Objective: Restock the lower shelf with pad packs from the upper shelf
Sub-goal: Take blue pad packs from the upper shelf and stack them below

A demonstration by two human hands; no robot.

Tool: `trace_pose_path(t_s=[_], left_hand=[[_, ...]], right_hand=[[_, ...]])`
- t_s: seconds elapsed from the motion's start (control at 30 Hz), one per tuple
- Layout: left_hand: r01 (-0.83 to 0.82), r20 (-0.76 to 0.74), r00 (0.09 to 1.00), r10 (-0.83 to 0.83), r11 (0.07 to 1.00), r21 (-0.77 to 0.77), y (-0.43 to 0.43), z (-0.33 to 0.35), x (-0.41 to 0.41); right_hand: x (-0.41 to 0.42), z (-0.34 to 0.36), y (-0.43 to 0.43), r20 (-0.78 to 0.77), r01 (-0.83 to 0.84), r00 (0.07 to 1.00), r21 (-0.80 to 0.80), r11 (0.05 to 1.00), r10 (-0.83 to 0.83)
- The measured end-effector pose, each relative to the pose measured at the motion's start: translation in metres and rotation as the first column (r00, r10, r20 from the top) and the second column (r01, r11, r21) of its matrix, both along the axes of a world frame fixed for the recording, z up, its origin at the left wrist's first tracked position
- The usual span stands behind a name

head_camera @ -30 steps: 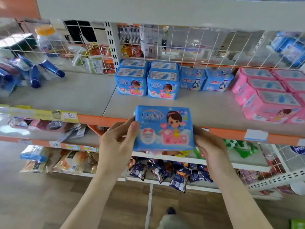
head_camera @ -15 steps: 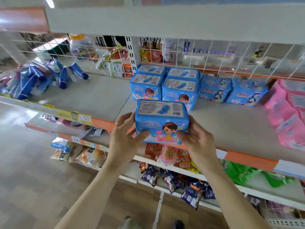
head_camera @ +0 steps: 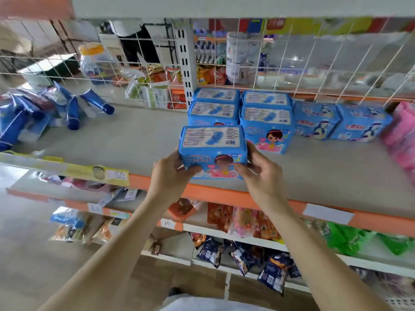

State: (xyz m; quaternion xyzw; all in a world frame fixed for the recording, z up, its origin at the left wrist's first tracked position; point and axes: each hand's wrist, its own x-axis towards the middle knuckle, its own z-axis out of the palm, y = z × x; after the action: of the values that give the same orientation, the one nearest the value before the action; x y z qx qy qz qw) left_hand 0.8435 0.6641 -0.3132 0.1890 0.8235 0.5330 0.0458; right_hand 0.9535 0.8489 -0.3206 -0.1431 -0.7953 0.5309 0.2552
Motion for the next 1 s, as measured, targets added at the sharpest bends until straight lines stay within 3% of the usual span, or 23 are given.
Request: trace_pose_path(t_s=[0.53,1.0], left_hand=[[0.159,-0.047,0.986,-0.161,0.986,-0.057,-0.001,-0.031,-0.079],[0.182,-0.058,0.981,-0.186,0.98,-0.079,0.013,-0.034,-0.106]], right_hand=[[-0.049,-0.038,-0.007,0.037,0.168,0.985,0.021,0.986,-0.169],[-0.075,-0.045,0.008,0.037,0.256,0.962,0.209,0.944,-0.269]])
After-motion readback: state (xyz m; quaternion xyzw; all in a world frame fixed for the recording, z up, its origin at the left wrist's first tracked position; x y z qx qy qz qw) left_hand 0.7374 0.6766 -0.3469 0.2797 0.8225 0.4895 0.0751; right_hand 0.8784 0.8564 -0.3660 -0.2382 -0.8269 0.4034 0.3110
